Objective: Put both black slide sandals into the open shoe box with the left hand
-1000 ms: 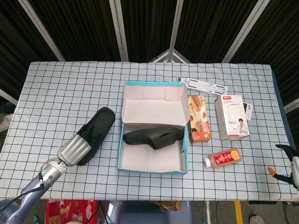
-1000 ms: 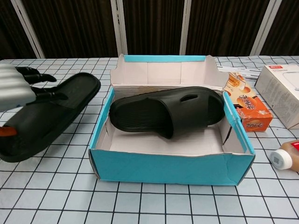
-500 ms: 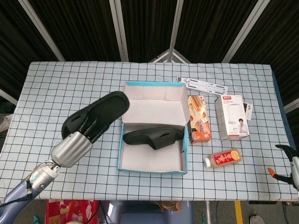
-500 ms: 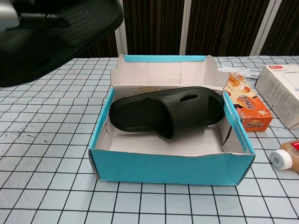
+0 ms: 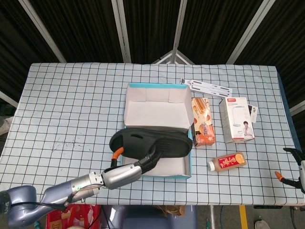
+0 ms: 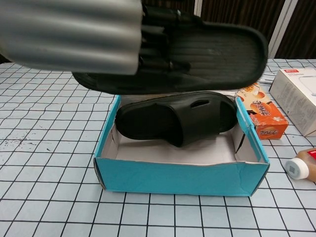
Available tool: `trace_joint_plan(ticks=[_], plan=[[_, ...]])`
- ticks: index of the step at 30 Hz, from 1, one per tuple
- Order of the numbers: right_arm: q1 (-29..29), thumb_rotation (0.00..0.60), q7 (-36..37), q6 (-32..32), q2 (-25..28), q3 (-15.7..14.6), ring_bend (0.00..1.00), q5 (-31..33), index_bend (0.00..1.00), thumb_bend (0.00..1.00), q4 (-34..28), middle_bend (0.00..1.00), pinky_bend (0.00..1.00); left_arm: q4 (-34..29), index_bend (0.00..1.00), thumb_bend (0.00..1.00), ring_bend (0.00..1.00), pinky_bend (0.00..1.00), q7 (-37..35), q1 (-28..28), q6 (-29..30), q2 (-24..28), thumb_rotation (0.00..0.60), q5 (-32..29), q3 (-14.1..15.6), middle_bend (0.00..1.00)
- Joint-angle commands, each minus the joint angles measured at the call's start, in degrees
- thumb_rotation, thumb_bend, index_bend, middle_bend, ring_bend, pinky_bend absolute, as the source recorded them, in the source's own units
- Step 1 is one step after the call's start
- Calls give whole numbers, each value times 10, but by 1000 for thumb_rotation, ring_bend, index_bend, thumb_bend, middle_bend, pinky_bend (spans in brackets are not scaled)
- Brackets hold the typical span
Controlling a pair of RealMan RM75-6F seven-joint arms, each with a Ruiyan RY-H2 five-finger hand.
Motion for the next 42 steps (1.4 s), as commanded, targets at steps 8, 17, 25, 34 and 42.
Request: trace_joint_plan(ticks=[8,17,25,34,42], plan=[[-1,600,4,-2,1,0,260,2,259,234,2,254,213,65,98,484,52,139,8,-28,-35,-92,600,-6,3,356],[1,600,3,-3,0,1,260,1,259,234,3,254,213,90,98,491,65,140,48,-14,-29,-121,600,-38,15,366],[-1,600,3,-3,1,1,261,2,259,233,2,254,213,109,98,491,65,140,49,-16,-29,-149,600,-42,31,367],[-1,600,6,-3,1,1,260,2,259,233,1,254,213,137,98,491,65,140,22,-22,-26,-170,600,-25,39,367],[-2,600,7,-4,3,1,260,3,259,234,1,254,213,167,98,491,65,140,-1,-25,-29,-190,600,-7,50,368]])
